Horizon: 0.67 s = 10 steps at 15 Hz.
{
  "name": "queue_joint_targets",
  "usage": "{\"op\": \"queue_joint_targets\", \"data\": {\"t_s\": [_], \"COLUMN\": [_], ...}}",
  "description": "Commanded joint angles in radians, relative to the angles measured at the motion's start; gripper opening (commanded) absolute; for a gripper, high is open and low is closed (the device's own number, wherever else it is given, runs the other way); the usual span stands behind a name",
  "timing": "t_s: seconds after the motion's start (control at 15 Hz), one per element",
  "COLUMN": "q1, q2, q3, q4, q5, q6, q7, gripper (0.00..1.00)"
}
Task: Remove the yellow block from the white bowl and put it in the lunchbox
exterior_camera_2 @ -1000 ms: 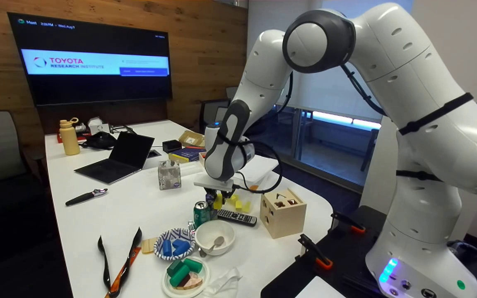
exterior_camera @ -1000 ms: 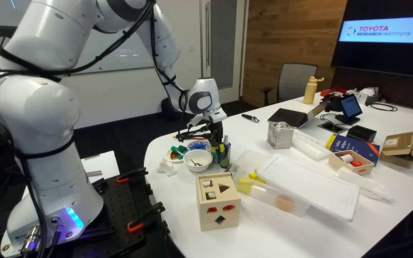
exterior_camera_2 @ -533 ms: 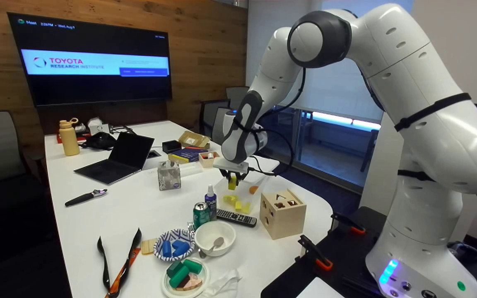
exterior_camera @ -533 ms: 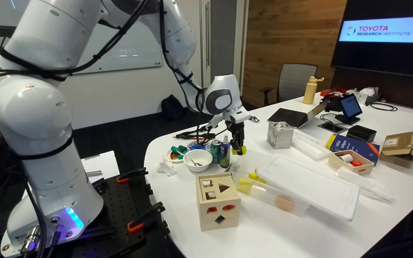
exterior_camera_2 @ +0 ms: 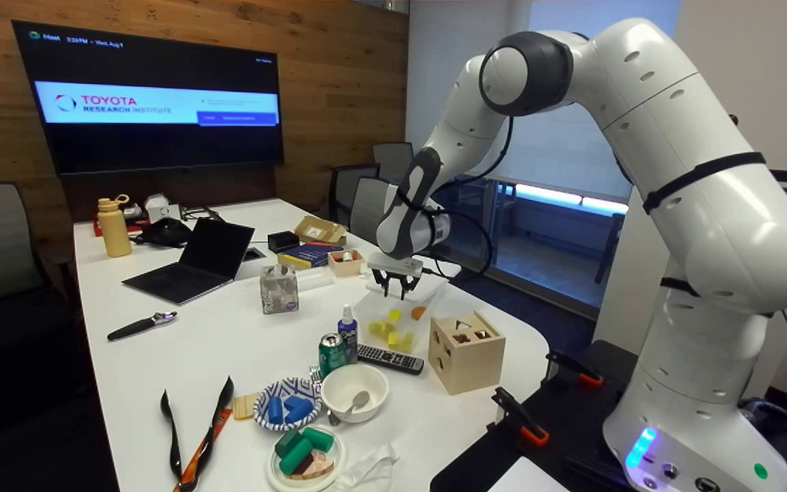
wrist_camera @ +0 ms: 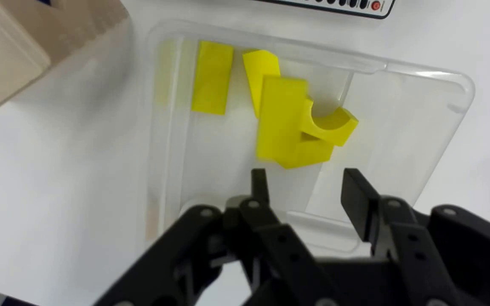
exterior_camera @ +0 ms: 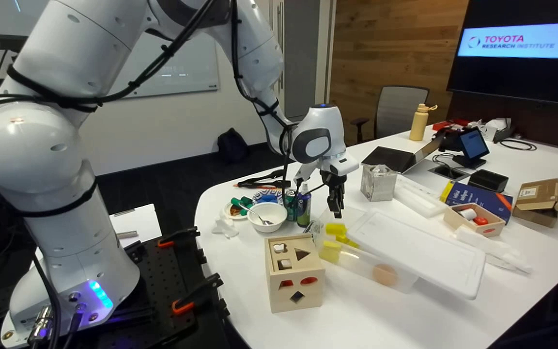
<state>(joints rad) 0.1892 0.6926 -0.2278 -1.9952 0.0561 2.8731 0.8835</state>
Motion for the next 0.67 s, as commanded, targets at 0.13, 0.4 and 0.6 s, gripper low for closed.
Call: {"op": "queue_joint_targets", "data": {"t_s": [0.13,0.4,0.6], "q1": [-0.055,-0.028,-0.034], "q2": [0.029,0.021,0.01], "q3": [0.066,0.06,0.084], "q4": [0.052,0.063,0.071], "q5": [0.045,0.039,0.044], "q6": [-0.01,-0.039,-0.086], "q7": [-0.091,-0.1,-0.117], "gripper": [0.95,1.0,1.0]}}
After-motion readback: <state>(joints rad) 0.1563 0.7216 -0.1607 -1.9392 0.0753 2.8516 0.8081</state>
